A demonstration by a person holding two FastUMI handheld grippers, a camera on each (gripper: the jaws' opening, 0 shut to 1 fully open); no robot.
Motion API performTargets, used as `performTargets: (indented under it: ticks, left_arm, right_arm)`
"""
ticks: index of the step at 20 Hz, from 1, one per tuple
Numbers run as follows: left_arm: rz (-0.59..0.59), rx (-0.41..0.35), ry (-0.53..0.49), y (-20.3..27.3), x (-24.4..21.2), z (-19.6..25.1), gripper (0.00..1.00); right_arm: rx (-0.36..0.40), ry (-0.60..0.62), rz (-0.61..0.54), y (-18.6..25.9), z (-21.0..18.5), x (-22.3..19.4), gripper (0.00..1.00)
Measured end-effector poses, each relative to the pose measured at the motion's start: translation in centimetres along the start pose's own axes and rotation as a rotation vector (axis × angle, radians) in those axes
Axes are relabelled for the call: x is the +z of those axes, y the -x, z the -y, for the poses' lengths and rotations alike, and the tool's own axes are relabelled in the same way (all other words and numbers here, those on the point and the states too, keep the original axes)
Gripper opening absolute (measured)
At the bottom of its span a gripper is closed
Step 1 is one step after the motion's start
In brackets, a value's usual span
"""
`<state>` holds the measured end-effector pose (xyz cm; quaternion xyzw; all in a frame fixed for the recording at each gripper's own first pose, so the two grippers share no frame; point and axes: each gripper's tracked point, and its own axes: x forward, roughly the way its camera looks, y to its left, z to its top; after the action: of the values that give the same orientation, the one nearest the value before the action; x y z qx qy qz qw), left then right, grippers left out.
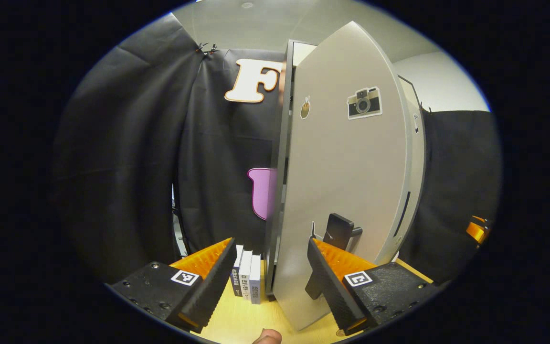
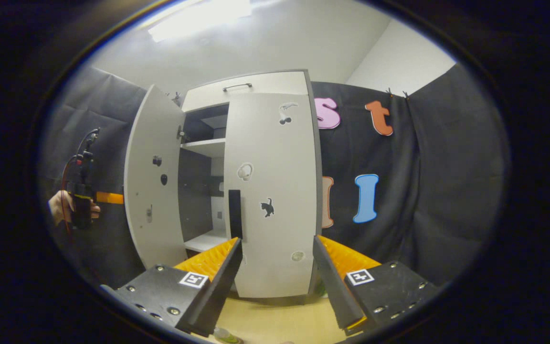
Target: Grasp the bottle in the cabinet with the left hand and place it on the coaster, then close the right door with the right hand and the left door with the left hand.
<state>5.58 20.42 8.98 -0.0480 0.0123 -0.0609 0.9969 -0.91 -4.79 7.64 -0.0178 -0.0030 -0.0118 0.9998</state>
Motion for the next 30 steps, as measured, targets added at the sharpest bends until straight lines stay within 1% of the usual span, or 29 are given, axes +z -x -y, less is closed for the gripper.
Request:
performTargets:
  ticks: [1, 2, 3, 4, 5, 6, 7, 8, 9, 10, 11, 12, 13, 14, 15, 17, 18, 19, 20, 21, 22, 23, 24, 25, 26, 27, 29, 30]
  left_arm:
    - [0.003, 0.013, 0.001, 0.0, 0.0, 0.1, 0.90]
    - [0.003, 0.022, -0.001, 0.1, 0.0, 0.2, 0.95]
    - [0.008, 0.029, -0.005, 0.1, -0.1, 0.3, 0.90]
    - [0.007, 0.034, -0.009, 0.0, -0.1, 0.5, 0.95]
    - [0.005, 0.033, -0.021, 0.0, -0.2, 0.8, 0.89]
    - [0.006, 0.028, -0.034, -0.1, -0.1, 1.2, 0.95]
    - [0.005, 0.023, -0.039, -0.2, -0.1, 1.6, 0.95]
    - [0.005, 0.018, -0.035, -0.4, -0.3, 1.9, 0.95]
    - [-0.002, 0.022, -0.030, -0.6, -0.5, 2.1, 0.90]
    - [-0.008, 0.027, -0.021, -0.8, -0.9, 2.3, 0.89]
    - [-0.005, 0.024, -0.019, -1.0, -0.9, 2.6, 0.95]
    - [-0.010, 0.027, -0.014, -1.3, -1.0, 2.7, 0.95]
    - [-0.014, 0.030, -0.007, -1.5, -1.0, 2.8, 0.90]
    - [-0.020, 0.027, -0.002, -1.7, -1.1, 3.1, 0.90]
    - [-0.021, 0.019, -0.002, -1.9, -1.1, 3.5, 0.90]
    - [-0.013, 0.012, -0.013, -2.7, -0.9, 4.2, 0.90]
    - [-0.010, 0.006, -0.019, -3.0, -1.0, 4.6, 0.95]
    - [-0.007, -0.008, -0.024, -3.4, -1.0, 5.5, 0.95]
    - [-0.004, -0.025, -0.028, -3.9, -1.0, 6.4, 0.95]
    - [-0.004, -0.043, -0.027, -4.4, -1.2, 7.4, 0.95]
    - [-0.005, -0.067, -0.020, -4.8, -1.4, 8.4, 0.95]
    - [-0.007, -0.090, -0.010, -5.2, -1.7, 9.6, 0.95]
    - [-0.008, -0.105, 0.003, -5.4, -1.9, 10.5, 0.95]
    - [-0.008, -0.119, 0.016, -5.5, -2.3, 11.3, 0.95]
    - [-0.014, -0.141, 0.024, -5.3, -2.8, 12.2, 0.90]
    - [-0.020, -0.157, 0.022, -5.0, -3.4, 12.8, 0.95]
    - [-0.034, -0.170, -0.004, -4.3, -4.3, 13.2, 0.95]
    - [-0.040, -0.163, -0.018, -3.7, -4.8, 13.0, 0.95]
  right_arm:
    - [-0.001, 0.000, -0.002, 0.9, 0.4, -0.1, 0.90]
    - [0.001, 0.002, -0.006, 1.7, 0.6, -0.2, 0.90]
    - [0.006, 0.005, -0.011, 2.4, 0.7, -0.4, 0.90]
    - [0.005, 0.009, -0.020, 3.1, 0.8, -0.7, 0.90]
    - [0.002, 0.012, -0.029, 3.4, 1.0, -1.0, 0.87]
    - [-0.003, 0.011, -0.037, 3.8, 1.1, -1.3, 0.87]
    - [-0.006, 0.005, -0.043, 4.2, 1.1, -1.5, 0.87]
    - [-0.003, -0.004, -0.047, 4.4, 0.9, -1.7, 0.90]
    - [-0.001, -0.017, -0.044, 4.6, 0.8, -1.8, 0.90]
    - [0.002, -0.038, -0.045, 4.6, 0.6, -1.9, 0.90]
    - [0.016, -0.055, -0.054, 4.5, 0.2, -2.4, 0.90]
    - [0.020, -0.067, -0.067, 4.5, 0.1, -2.8, 0.90]
    - [0.005, -0.075, -0.083, 4.3, 0.4, -3.2, 0.90]
    - [-0.016, -0.080, -0.101, 4.1, 0.8, -3.7, 0.90]
    - [-0.035, -0.083, -0.119, 4.1, 1.0, -4.1, 0.87]
    - [-0.064, -0.095, -0.156, 3.7, 1.3, -5.0, 0.87]
    - [-0.072, -0.111, -0.174, 3.6, 1.4, -5.3, 0.90]
    - [-0.071, -0.131, -0.191, 3.3, 1.2, -5.5, 0.90]
    - [-0.069, -0.155, -0.209, 3.1, 1.1, -5.6, 0.87]
    - [-0.067, -0.185, -0.224, 2.9, 1.1, -5.7, 0.87]
    - [-0.066, -0.220, -0.241, 2.6, 1.1, -5.9, 0.90]
    - [-0.068, -0.262, -0.267, 2.5, 1.1, -6.3, 0.87]
    - [-0.082, -0.304, -0.287, 2.2, 1.2, -6.7, 0.90]
    - [-0.091, -0.308, -0.262, 2.0, 1.5, -6.4, 0.87]
    - [-0.096, -0.264, -0.216, 1.3, 1.9, -5.9, 0.96]
    - [-0.094, -0.188, -0.176, 1.2, 2.3, -5.3, 0.97]
    - [-0.062, -0.028, -0.124, 0.8, 1.5, -4.9, 0.97]
    - [-0.033, 0.016, -0.121, 0.5, 0.5, -4.8, 0.97]
